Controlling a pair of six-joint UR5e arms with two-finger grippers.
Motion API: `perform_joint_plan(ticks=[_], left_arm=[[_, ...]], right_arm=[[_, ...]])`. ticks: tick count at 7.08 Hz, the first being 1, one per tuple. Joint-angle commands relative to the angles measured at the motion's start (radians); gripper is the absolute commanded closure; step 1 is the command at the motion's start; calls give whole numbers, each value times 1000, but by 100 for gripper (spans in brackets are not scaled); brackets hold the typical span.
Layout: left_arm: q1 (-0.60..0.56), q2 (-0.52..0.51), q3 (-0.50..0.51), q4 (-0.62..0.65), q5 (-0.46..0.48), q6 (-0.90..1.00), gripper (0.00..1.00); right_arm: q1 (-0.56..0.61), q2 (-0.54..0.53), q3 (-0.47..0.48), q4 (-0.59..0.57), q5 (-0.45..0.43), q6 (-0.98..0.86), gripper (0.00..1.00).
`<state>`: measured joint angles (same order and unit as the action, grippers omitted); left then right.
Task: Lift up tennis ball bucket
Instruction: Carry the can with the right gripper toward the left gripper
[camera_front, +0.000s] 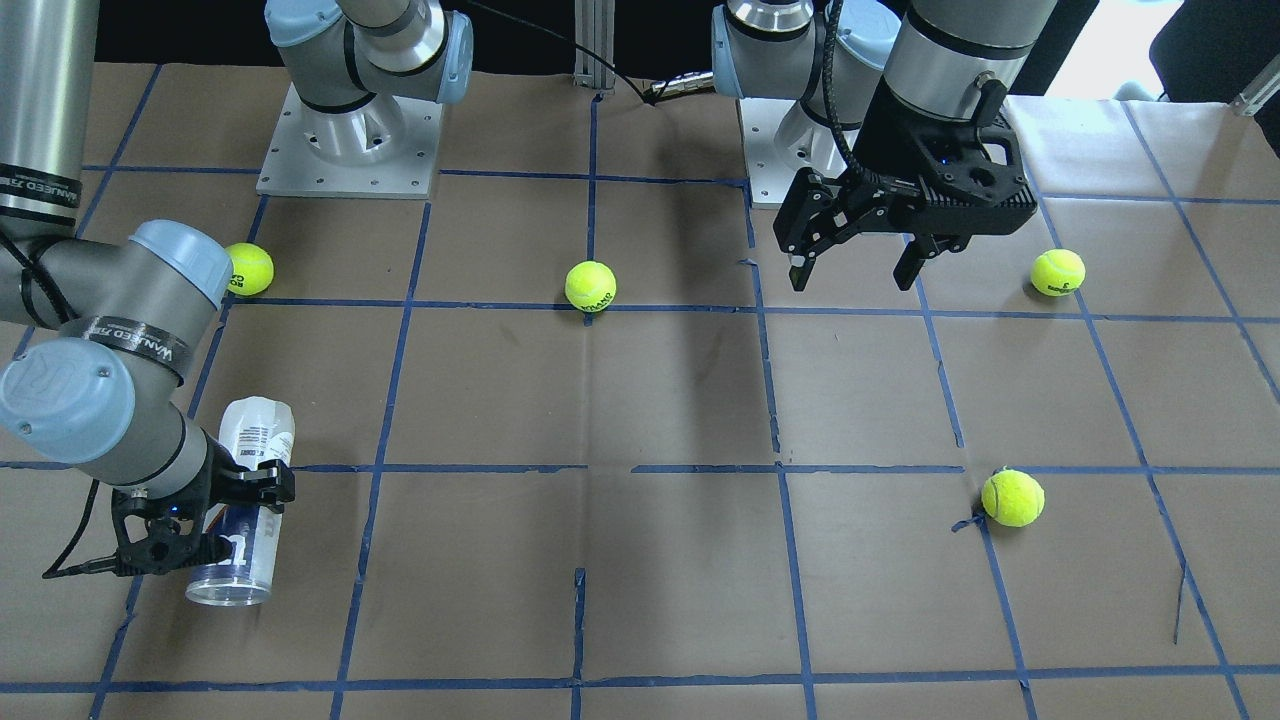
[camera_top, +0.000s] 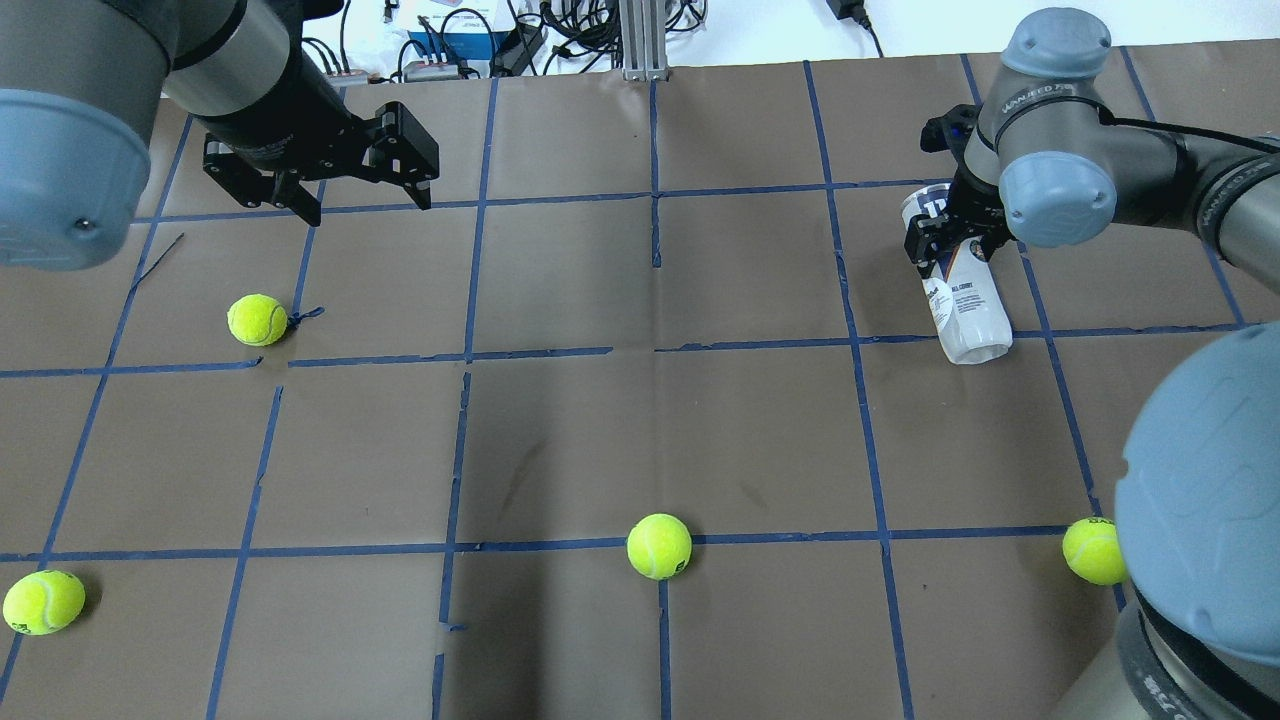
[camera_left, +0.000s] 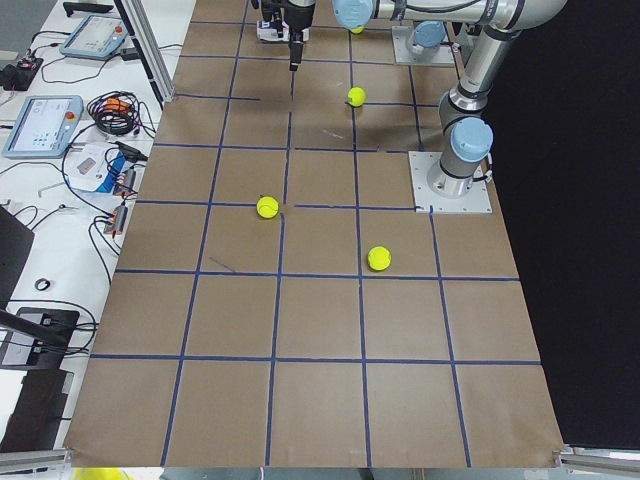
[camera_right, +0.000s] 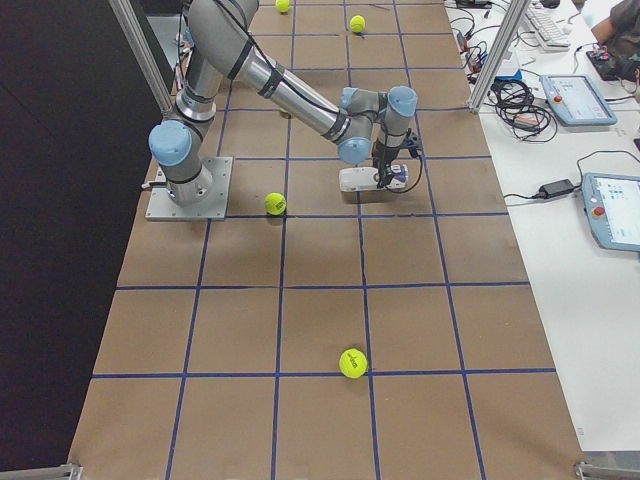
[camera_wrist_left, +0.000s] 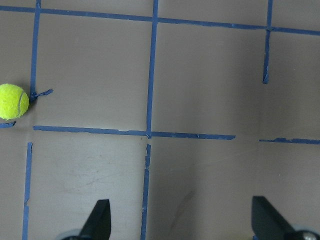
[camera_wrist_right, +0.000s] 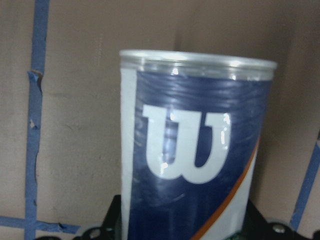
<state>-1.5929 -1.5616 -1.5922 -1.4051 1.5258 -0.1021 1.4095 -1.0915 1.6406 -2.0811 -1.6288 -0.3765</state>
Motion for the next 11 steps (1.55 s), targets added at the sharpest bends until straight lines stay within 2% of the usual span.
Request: perform_joint_plan(ticks=[1,3,5,7,10,11], left_arm=[[2,0,1,0,1,1,0],[2,0,1,0,-1,1,0],[4,0,1,0,-2,1,0],[4,2,0,0,-3,1,0],[4,5,0,0,-3,1,0],[4,5,0,0,-3,2,0]], right_arm=[[93,-2,-101,103,-3,-127,24],[228,4,-198,95,-3,-314,24],[305,16,-238,85,12,-471,23],[411,74,-257,-11,10,-564,24],[469,157,-301,-107,12,-811,24],[498,189,-306,-150,12,-837,24]])
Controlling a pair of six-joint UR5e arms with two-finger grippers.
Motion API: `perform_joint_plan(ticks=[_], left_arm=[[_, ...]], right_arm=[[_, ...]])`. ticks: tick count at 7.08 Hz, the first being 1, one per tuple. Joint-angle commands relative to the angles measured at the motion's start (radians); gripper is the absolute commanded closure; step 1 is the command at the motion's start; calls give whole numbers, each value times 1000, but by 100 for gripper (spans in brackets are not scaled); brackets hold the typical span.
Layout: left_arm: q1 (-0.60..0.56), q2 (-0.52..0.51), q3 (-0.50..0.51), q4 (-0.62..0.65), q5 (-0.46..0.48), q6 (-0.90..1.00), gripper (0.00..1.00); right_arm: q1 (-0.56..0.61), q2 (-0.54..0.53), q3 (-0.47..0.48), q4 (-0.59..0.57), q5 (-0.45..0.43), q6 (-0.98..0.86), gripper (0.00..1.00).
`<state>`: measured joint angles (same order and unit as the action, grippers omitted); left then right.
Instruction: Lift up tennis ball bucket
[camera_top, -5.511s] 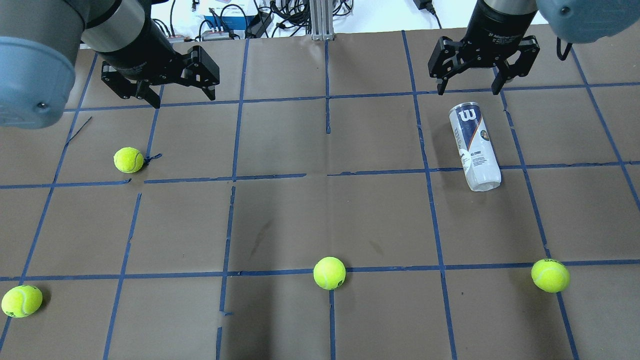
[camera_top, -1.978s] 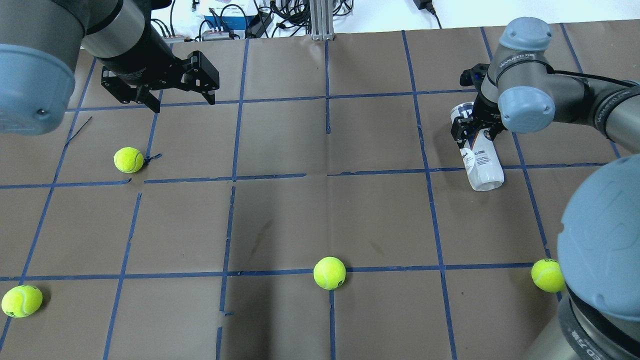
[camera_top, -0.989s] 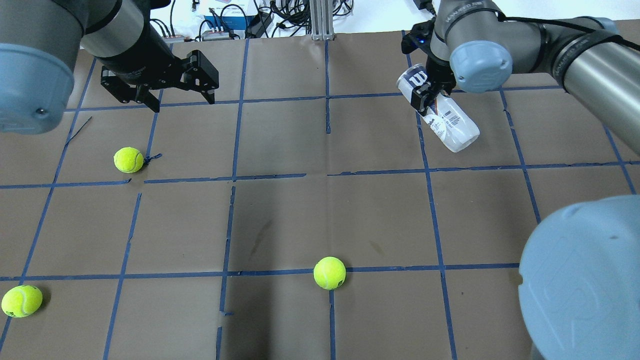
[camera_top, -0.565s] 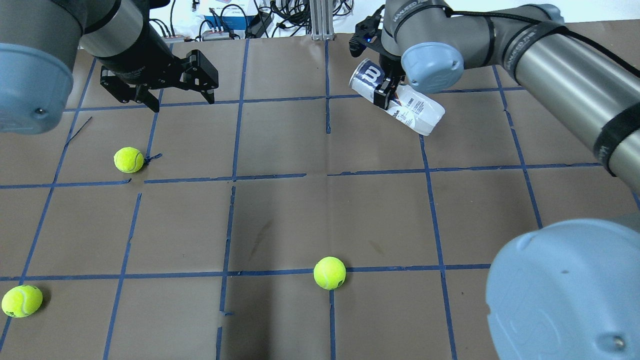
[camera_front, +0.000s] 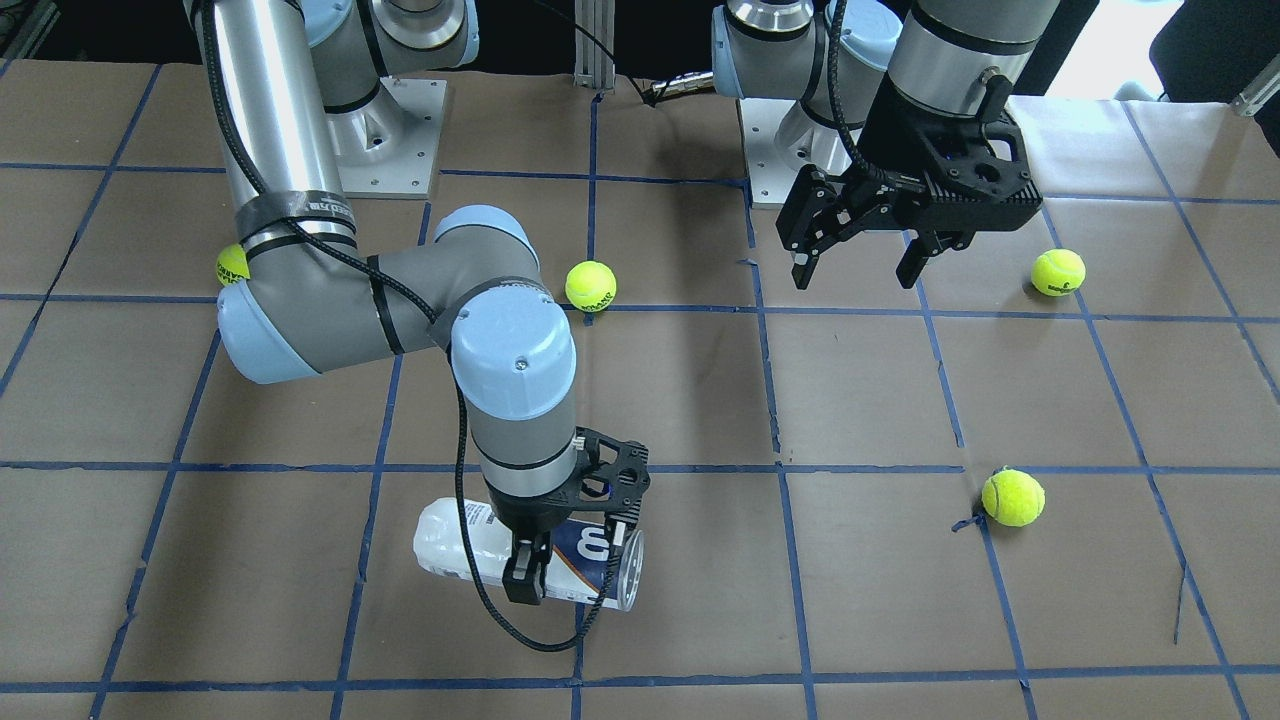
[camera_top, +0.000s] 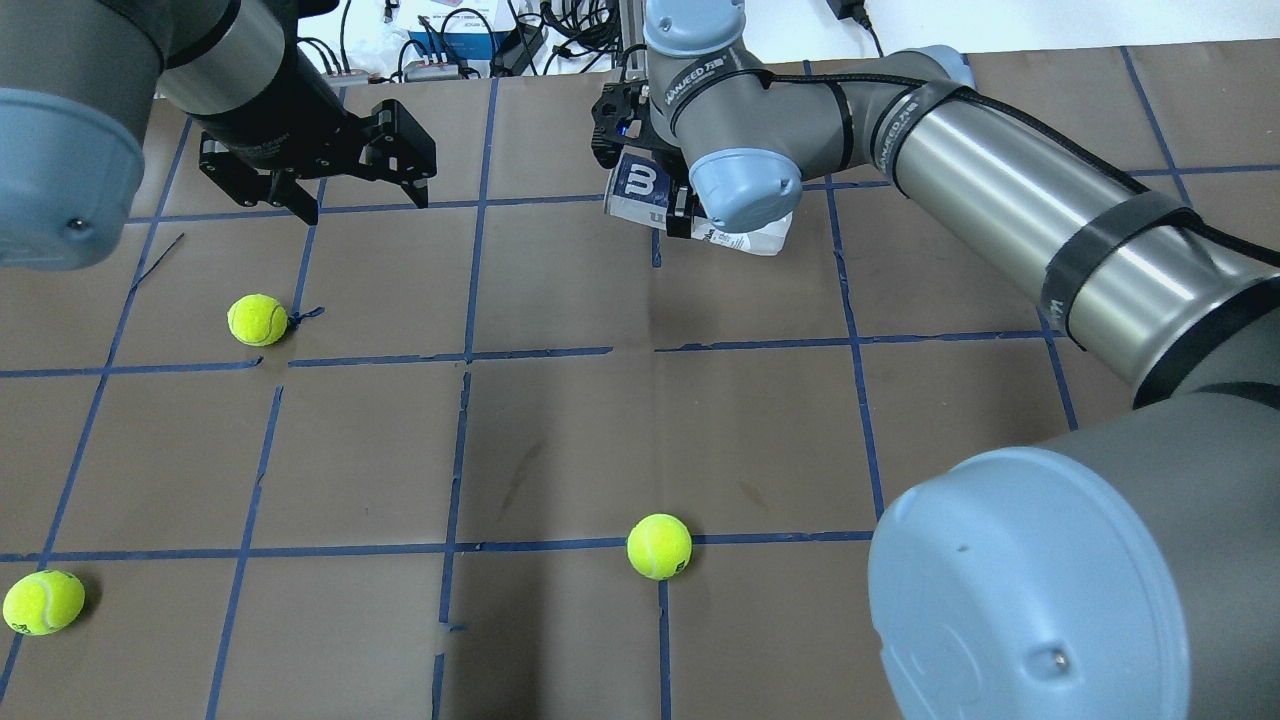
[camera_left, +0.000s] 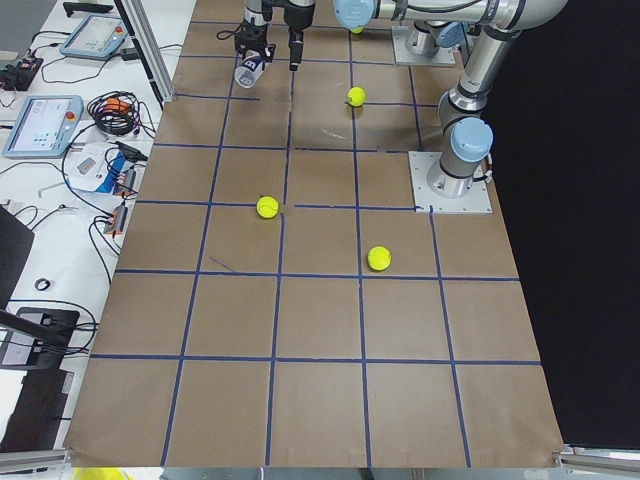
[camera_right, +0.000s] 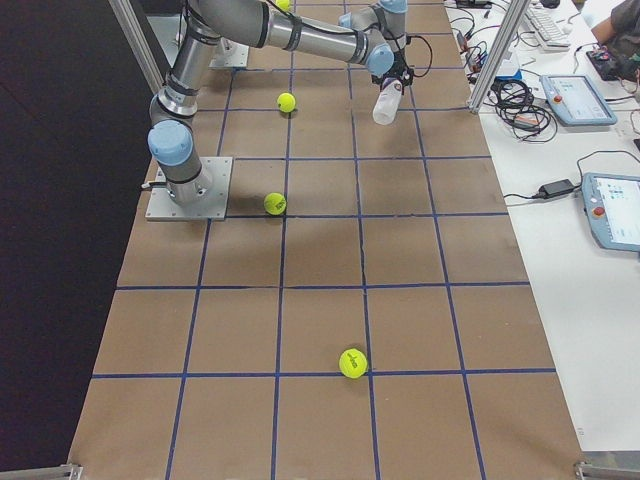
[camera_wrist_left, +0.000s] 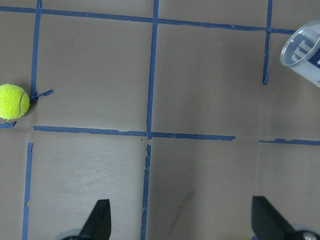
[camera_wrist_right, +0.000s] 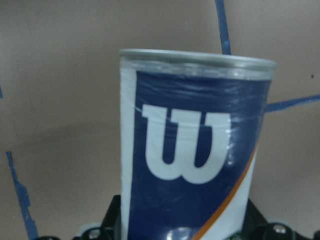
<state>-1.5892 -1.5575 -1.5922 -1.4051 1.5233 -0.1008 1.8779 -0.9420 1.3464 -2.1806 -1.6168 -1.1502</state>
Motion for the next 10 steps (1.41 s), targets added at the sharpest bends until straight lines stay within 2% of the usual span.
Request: perform_joint_plan(ticks=[1,4,5,6,8,9,10], left_arm=[[0,1,0,0,0,1,0],[-2,-1,6,-23,12,1,0],[1,-16,2,-23,14,1,0],[9,-41,1,-21,3,-19,0],[61,-114,-17,-6,2,-17,0],[83,-181,18,8,-3,-16,0],[119,-255,41,50,-93,-16,0]], right_arm=[[44,64,-12,-86,0,-65,23],[47,78,-7,-90,-14,-145,22],[47,83,-3,-94,-17,-145,17],[47,85,3,-100,-17,-143,0],[47,83,3,-100,-37,-143,0],[47,83,0,-103,-37,-141,0],[46,77,-6,-119,-35,-141,0]])
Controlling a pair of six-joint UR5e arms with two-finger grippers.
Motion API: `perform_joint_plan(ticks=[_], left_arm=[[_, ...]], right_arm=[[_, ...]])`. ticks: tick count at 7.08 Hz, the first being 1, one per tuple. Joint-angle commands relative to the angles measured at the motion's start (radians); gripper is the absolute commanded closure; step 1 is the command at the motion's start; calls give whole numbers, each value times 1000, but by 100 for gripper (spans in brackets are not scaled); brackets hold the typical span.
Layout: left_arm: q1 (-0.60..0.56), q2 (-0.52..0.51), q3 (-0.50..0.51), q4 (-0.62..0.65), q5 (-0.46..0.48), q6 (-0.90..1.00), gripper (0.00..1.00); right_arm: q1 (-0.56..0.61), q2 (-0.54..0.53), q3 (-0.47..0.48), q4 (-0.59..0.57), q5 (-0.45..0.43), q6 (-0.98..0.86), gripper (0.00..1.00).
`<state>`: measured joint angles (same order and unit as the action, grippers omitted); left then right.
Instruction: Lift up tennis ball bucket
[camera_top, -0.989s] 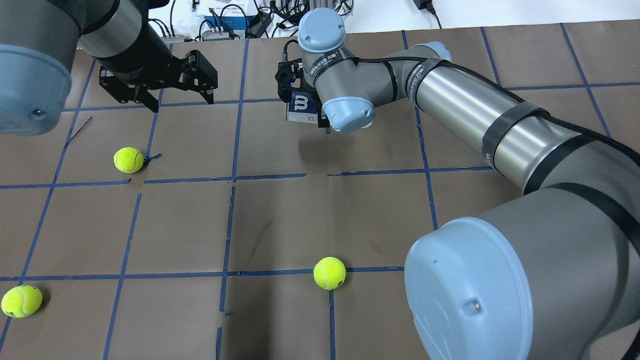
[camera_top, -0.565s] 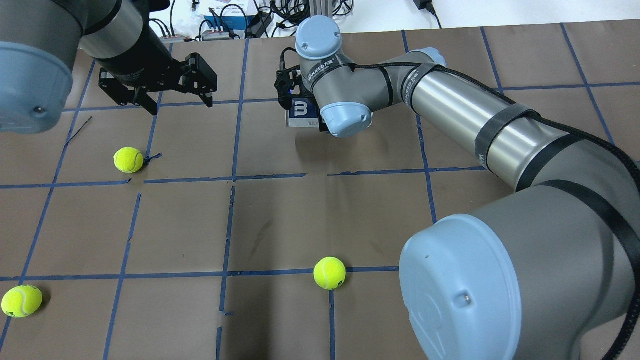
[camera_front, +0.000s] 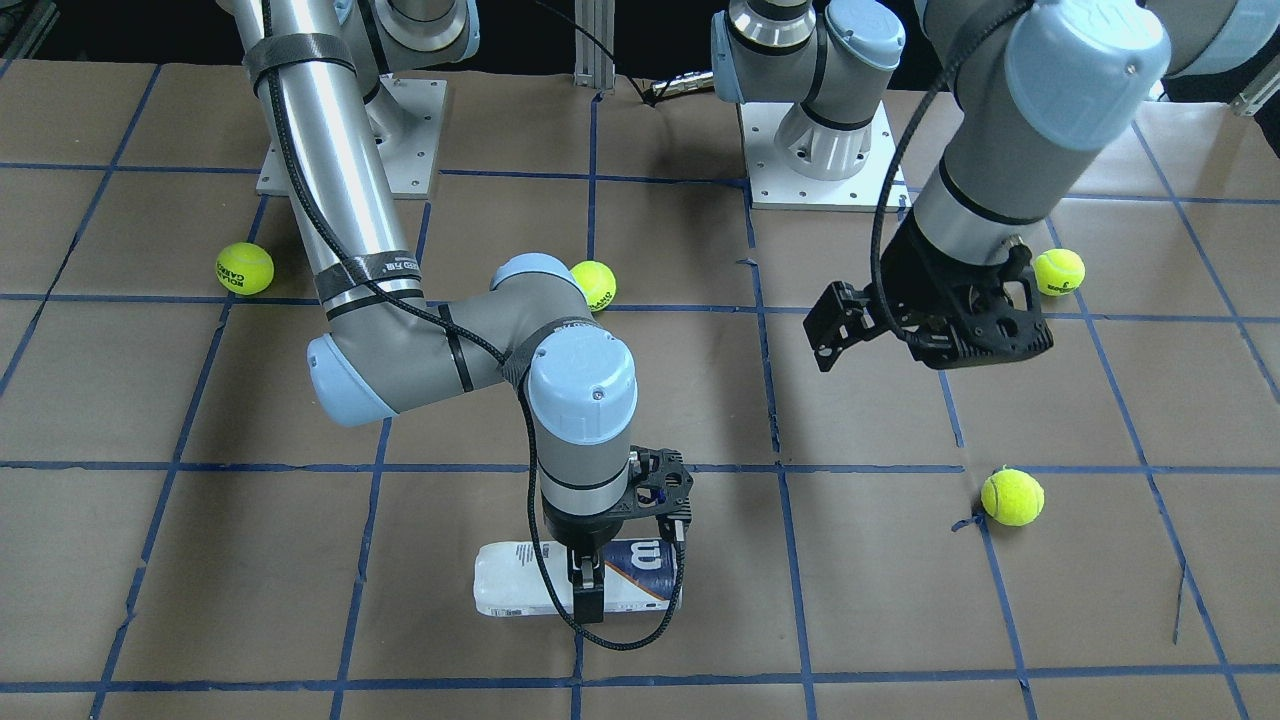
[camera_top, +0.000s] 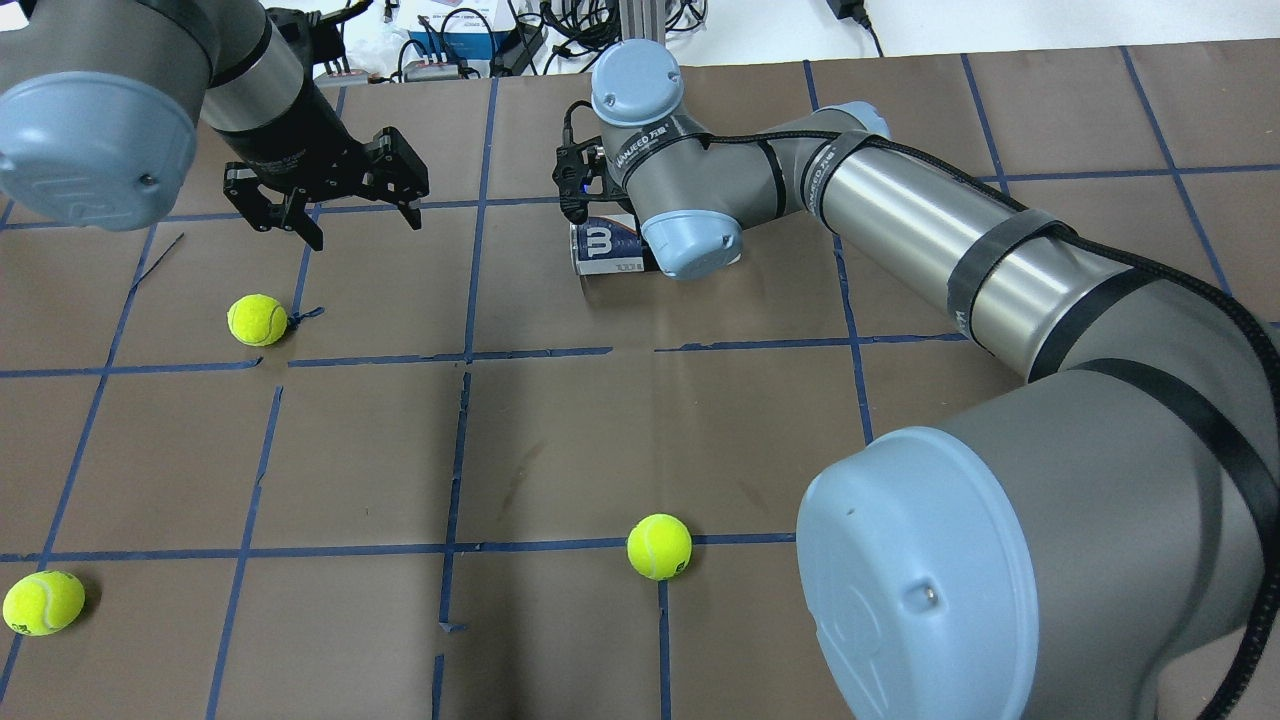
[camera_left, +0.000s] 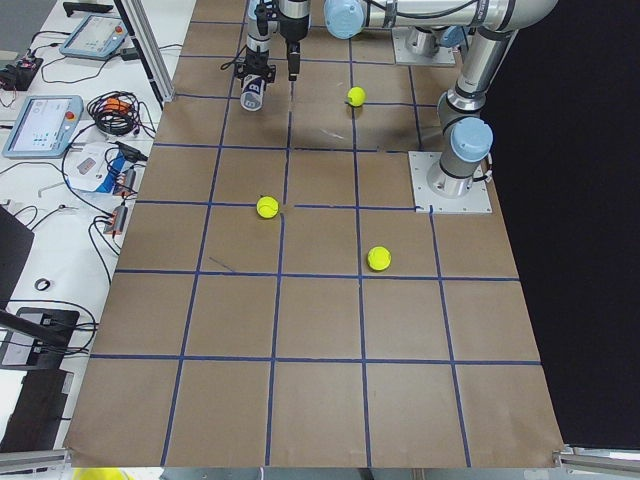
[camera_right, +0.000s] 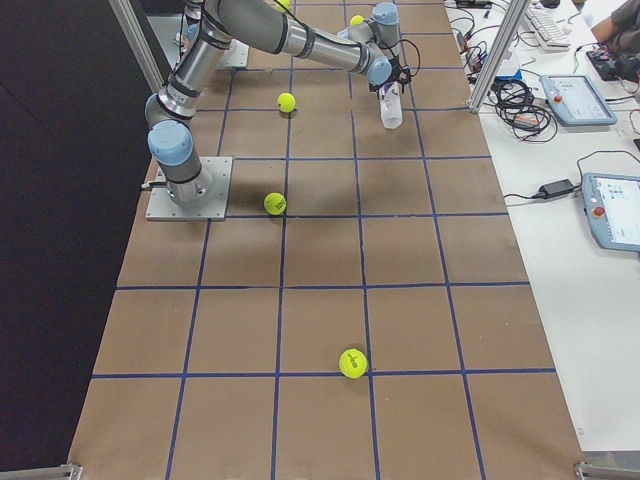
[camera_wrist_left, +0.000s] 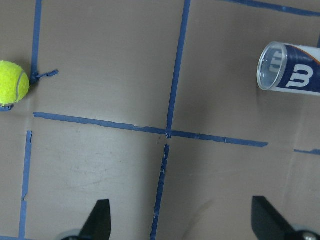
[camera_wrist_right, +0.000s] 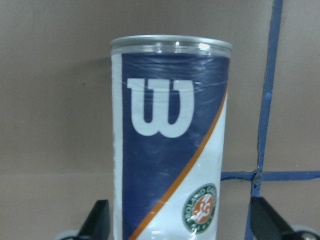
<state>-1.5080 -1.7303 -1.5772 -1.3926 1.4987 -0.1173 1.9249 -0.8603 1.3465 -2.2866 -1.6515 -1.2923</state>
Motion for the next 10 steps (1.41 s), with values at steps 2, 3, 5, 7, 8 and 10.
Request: perform_joint_plan(ticks=[2,3,5,7,8,10], left_arm=[[46,-281,130,119,-269,2,0],[54,-405,197,144,-452,13,0],[57,-527,258,205,-594,5,0],[52,-615,238,356,-762,-2,0],[51,-638,209,401,-812,-5,0],[49,-641,189,412,-824,-2,0]], right_arm=[[-49,-72,-56,5,19,11,0],[-85,-139,-53,59,22,31,0],[-192,-271,-34,236,59,330,0],[-282,-398,-3,458,84,713,0],[-328,-443,12,563,82,807,0],[-380,-508,48,700,105,1017,0]])
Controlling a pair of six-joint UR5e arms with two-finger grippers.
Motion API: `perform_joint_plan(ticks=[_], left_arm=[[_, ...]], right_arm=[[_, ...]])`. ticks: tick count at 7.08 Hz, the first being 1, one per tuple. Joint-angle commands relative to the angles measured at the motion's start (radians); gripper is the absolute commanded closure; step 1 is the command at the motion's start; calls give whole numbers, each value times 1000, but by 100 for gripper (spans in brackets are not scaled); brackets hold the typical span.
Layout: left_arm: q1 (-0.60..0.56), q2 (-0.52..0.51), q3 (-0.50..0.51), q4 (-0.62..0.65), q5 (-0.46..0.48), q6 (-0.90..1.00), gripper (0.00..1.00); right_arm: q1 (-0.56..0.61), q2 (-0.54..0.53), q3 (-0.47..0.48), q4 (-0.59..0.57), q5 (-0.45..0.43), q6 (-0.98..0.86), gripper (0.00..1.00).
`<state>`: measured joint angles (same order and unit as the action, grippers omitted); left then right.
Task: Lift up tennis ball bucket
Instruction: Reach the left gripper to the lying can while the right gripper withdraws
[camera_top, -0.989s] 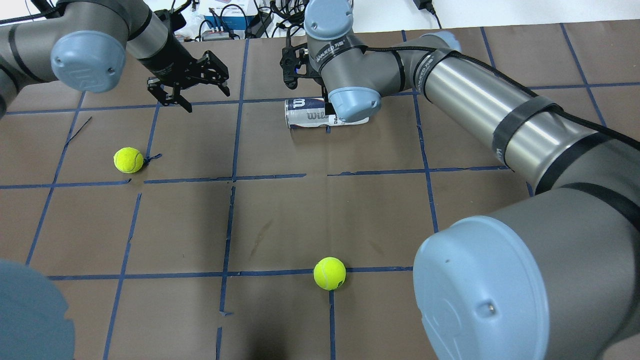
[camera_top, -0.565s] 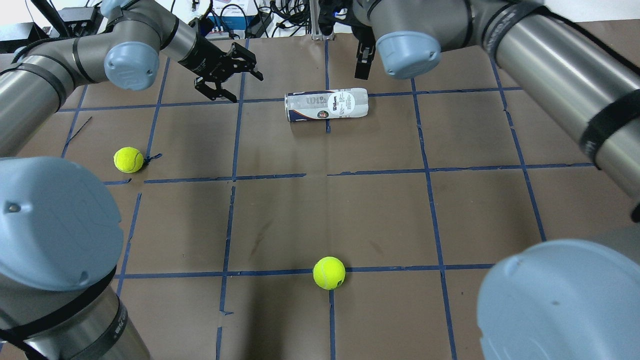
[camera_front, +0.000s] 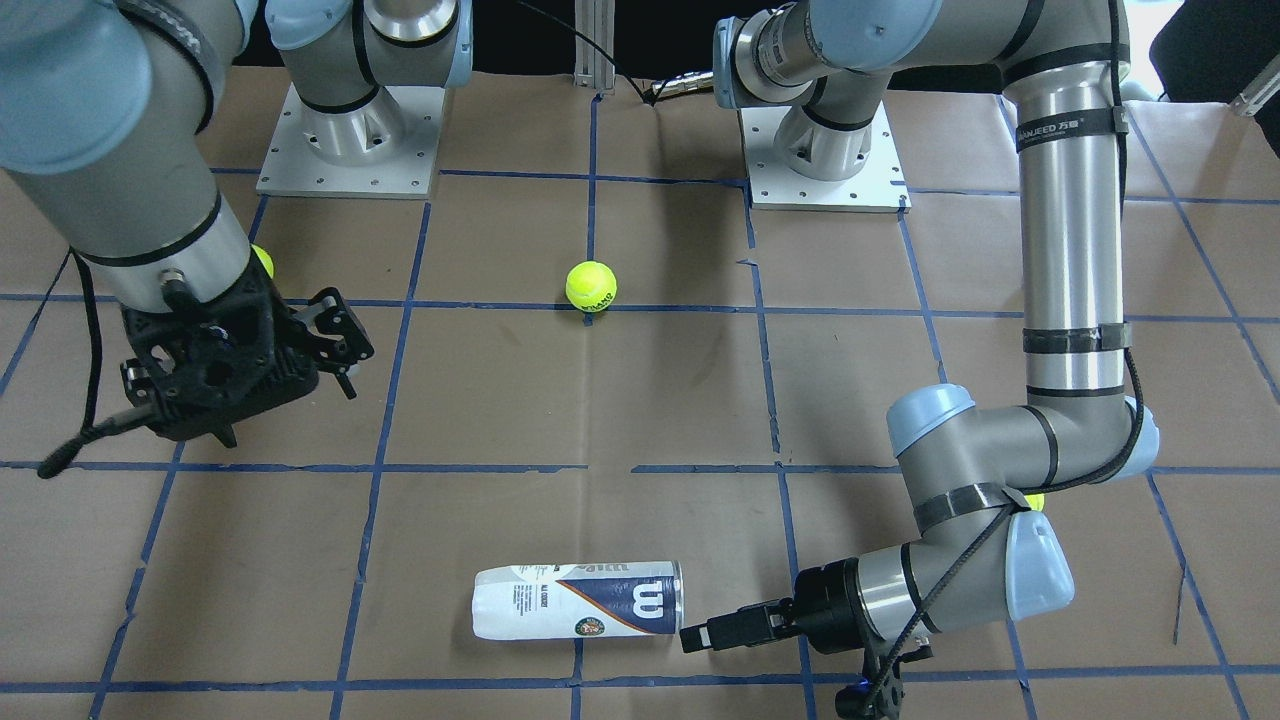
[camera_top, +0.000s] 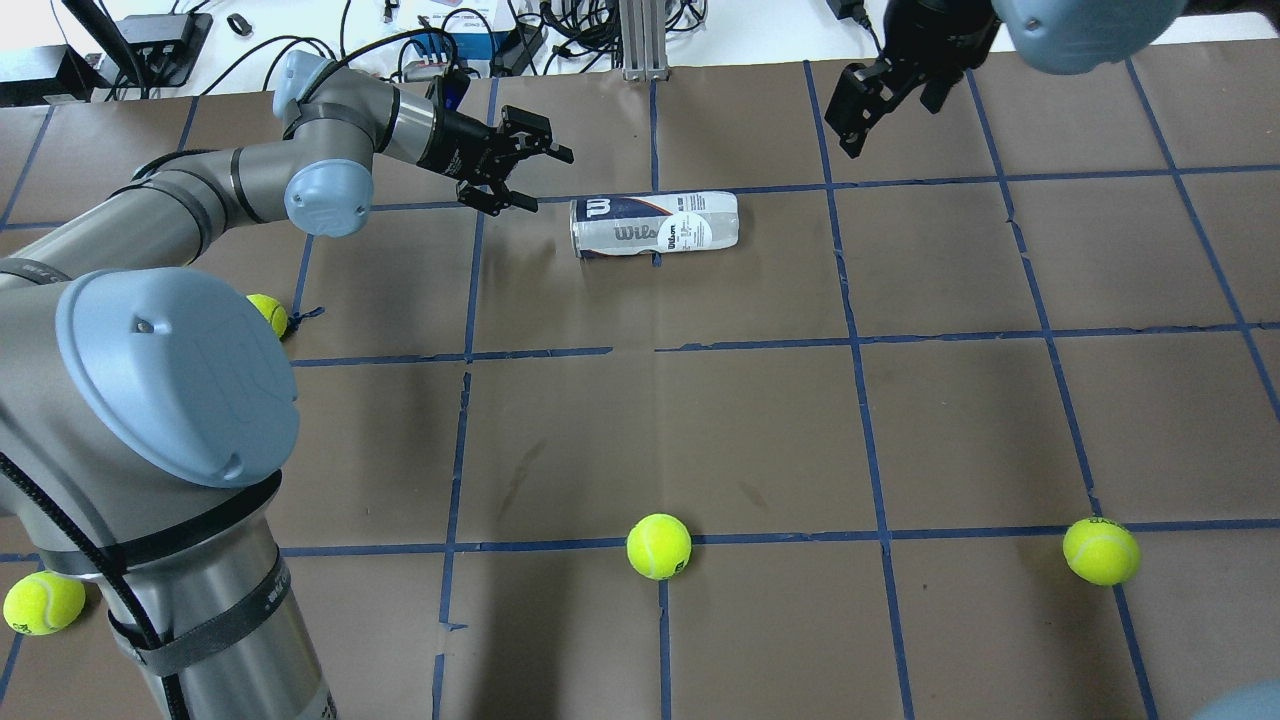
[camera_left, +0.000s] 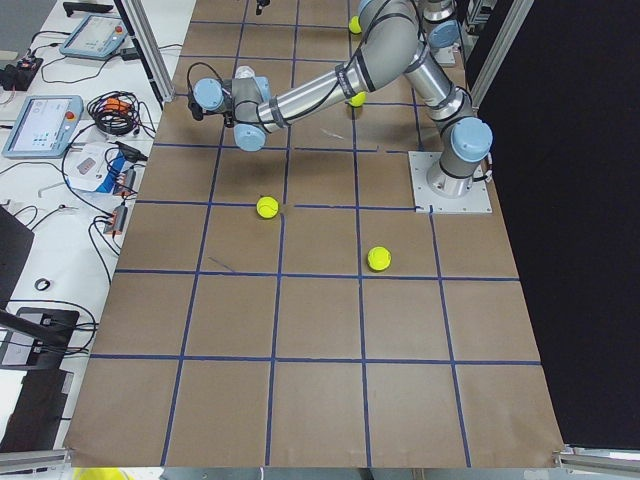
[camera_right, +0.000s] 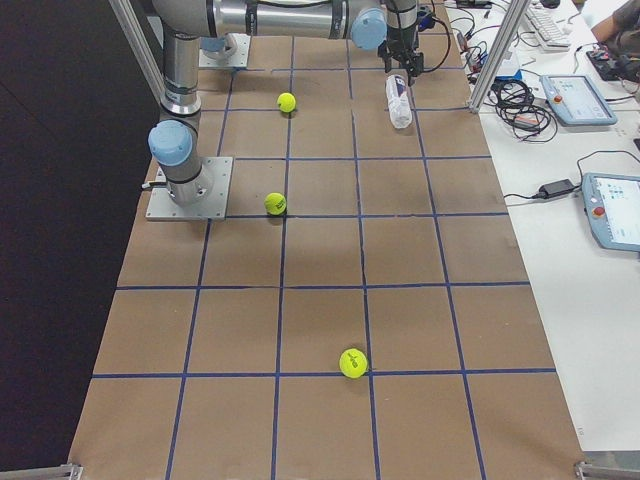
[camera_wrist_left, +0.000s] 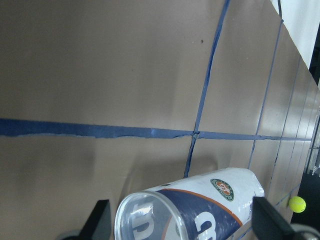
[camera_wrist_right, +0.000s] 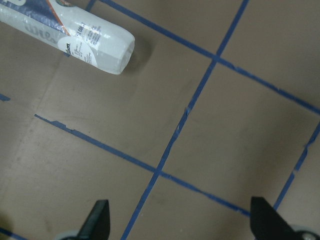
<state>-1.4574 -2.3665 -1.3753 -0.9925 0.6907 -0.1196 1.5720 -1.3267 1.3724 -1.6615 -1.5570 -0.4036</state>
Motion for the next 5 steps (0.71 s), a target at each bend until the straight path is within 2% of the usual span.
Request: perform_joint_plan(ticks=[1,3,4,5], left_arm=[[-4,0,-37,15,-39,6,0],[-27,-2,-99,117,-80,-1,3],[-49,6,-110,129,-79,-8,9],[-64,13,-104,130,-79,-8,44]], right_arm=[[-27,-64,51,104,5,260,0],[-23,-100,45,118,-2,279,0],[-7,-107,51,117,9,293,0],[-6,-106,47,117,-3,310,0]])
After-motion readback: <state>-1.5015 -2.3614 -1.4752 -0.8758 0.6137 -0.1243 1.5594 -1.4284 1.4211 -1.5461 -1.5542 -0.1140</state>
